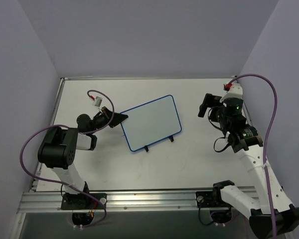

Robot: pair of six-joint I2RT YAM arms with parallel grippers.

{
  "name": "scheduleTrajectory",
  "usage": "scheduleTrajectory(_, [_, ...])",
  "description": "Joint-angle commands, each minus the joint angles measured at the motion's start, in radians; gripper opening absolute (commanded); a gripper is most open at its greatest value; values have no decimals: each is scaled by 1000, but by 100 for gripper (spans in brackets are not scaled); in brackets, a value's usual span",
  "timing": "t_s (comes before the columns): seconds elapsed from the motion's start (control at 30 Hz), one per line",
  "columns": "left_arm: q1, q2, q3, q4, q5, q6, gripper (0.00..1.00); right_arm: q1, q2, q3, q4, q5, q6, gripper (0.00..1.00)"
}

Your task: Erase the whiteboard

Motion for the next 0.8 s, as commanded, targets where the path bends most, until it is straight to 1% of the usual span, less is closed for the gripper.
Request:
scheduleTrajectory(0.0, [24, -20, -43, 223, -40, 223, 7, 13, -6, 15, 21, 2, -13, 100])
scheduleTrajectory(0.3, [48, -46, -60, 223, -56, 218, 9, 14, -12, 12, 18, 10, -13, 100])
scheduleTrajectory(0.43, [47, -30, -46, 223, -36, 203, 15, 17, -12, 12, 18, 8, -13, 100])
scheduleTrajectory(0.57, [39, -16, -42, 223, -25, 200, 28, 17, -13, 9, 18, 12, -13, 100])
scheduleTrajectory(0.6, [38, -13, -42, 223, -26, 200, 35, 17, -13, 9, 18, 13, -13, 100])
scheduleTrajectory(0.7, [31, -13, -46, 221, -39, 203, 40, 20, -15, 9, 18, 15, -14, 100])
scheduleTrajectory(0.77, [30, -14, -45, 221, -33, 204, 41, 19, -15, 7, 18, 15, -14, 100])
